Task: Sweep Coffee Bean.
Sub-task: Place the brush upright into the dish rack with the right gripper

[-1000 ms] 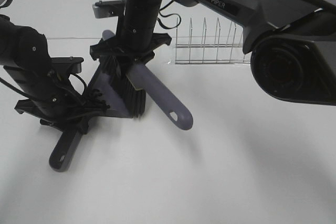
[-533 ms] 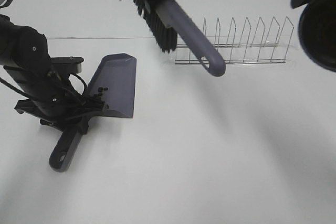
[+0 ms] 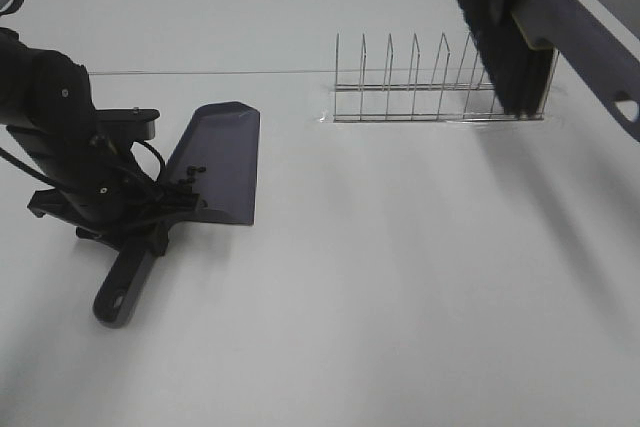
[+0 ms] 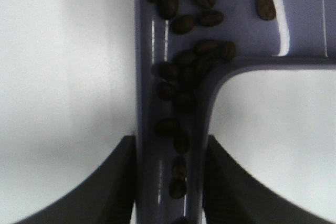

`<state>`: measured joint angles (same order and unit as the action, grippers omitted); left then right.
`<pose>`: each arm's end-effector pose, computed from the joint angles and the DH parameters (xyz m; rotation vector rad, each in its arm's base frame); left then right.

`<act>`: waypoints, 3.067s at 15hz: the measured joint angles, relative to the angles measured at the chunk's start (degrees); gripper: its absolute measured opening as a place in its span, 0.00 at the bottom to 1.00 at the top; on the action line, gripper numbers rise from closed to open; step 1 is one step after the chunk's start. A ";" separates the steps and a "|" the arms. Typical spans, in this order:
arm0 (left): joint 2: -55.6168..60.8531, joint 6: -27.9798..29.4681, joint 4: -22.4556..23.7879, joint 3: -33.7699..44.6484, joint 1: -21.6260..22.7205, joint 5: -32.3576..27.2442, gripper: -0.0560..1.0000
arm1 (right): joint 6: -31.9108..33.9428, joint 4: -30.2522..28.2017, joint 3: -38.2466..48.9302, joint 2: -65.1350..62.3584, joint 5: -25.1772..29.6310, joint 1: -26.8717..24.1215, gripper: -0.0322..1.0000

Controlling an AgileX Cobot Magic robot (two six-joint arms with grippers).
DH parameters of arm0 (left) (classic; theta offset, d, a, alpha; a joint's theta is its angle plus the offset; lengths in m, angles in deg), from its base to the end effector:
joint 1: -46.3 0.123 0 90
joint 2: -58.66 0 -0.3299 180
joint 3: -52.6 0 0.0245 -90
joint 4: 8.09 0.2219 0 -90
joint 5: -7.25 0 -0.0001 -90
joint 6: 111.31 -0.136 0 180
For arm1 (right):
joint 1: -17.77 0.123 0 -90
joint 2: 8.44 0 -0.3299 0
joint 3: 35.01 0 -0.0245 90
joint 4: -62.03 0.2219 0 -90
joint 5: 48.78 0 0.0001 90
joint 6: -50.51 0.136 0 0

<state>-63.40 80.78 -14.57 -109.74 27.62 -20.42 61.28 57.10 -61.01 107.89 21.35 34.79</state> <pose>0.3455 -0.1244 0.1167 0.0303 2.9412 -0.1763 0.3989 0.1106 0.3142 -0.1734 2.7849 -0.0011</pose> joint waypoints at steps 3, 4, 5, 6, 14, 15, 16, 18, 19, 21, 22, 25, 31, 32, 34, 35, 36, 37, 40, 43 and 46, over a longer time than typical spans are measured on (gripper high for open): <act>0.00 0.00 0.00 0.00 0.00 0.00 0.39 | 1.55 0.00 13.29 -2.64 0.00 -6.42 0.36; 0.00 0.00 0.00 0.00 0.00 0.00 0.39 | 2.18 -0.11 16.39 -2.29 -0.46 -7.56 0.36; 0.00 0.00 0.00 0.00 0.00 0.00 0.39 | 2.92 -0.06 17.88 -1.72 -1.49 -7.73 0.36; 0.00 0.00 0.00 0.00 0.00 0.00 0.39 | 2.92 -0.06 18.11 -1.09 -3.32 -7.45 0.36; 0.00 0.00 0.00 0.00 0.00 0.06 0.39 | 2.98 -0.46 11.92 8.14 -7.68 -5.10 0.36; 0.00 0.00 0.00 0.00 0.00 0.06 0.39 | 2.98 -0.57 10.03 9.22 -7.45 -5.10 0.36; 0.00 0.00 0.00 0.00 0.00 0.06 0.39 | 2.98 -0.86 7.85 10.43 -6.65 -5.10 0.36; 0.00 0.00 0.00 0.00 0.00 0.06 0.39 | 2.98 -1.20 4.58 12.78 -4.93 -5.10 0.36; 0.00 0.00 0.00 0.00 0.00 0.06 0.39 | 2.92 -1.26 3.27 14.09 -4.41 -5.10 0.36; 0.00 0.00 0.00 0.00 0.00 0.23 0.39 | 2.92 -1.38 -0.86 17.42 -3.27 -5.10 0.36; 0.00 0.00 0.00 0.00 0.00 0.23 0.39 | 2.92 -1.66 -2.35 18.51 -2.75 -5.10 0.36; 0.00 0.00 0.00 0.00 0.00 0.29 0.39 | 2.46 -2.01 -8.94 22.52 -0.17 -5.10 0.36; 0.00 0.00 0.00 0.00 0.00 0.29 0.39 | 1.83 -3.72 -19.82 28.71 -0.23 -5.10 0.36; 0.00 0.00 0.00 0.00 0.00 0.29 0.39 | 1.83 -3.84 -21.31 29.28 -0.17 -5.16 0.36; 0.00 0.00 0.00 0.00 0.00 0.34 0.39 | 1.78 -4.18 -24.06 30.94 -0.23 -5.16 0.36; 0.00 0.00 0.00 0.00 0.00 0.34 0.39 | 1.78 -4.24 -24.35 31.57 -0.23 -5.16 0.36; 0.00 0.00 0.00 0.00 0.00 0.34 0.39 | 1.78 -4.30 -24.47 32.09 -0.23 -5.21 0.36; 0.00 0.00 0.00 0.00 0.00 0.34 0.39 | 1.78 -4.35 -24.47 32.37 -0.23 -5.21 0.36; 0.00 0.00 0.00 0.00 0.00 0.34 0.39 | 2.12 -4.93 -24.47 32.37 -0.23 -5.21 0.36; 0.00 -0.06 0.00 0.00 0.00 0.34 0.39 | 3.50 -5.39 -24.47 32.37 -0.40 -5.21 0.60; 0.00 -0.06 0.00 0.00 0.00 0.34 0.39 | 3.50 -5.61 -27.56 32.37 -0.52 -5.21 0.73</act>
<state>-63.40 80.72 -14.57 -109.74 27.62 -20.08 64.77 51.49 -88.57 140.26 20.84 29.58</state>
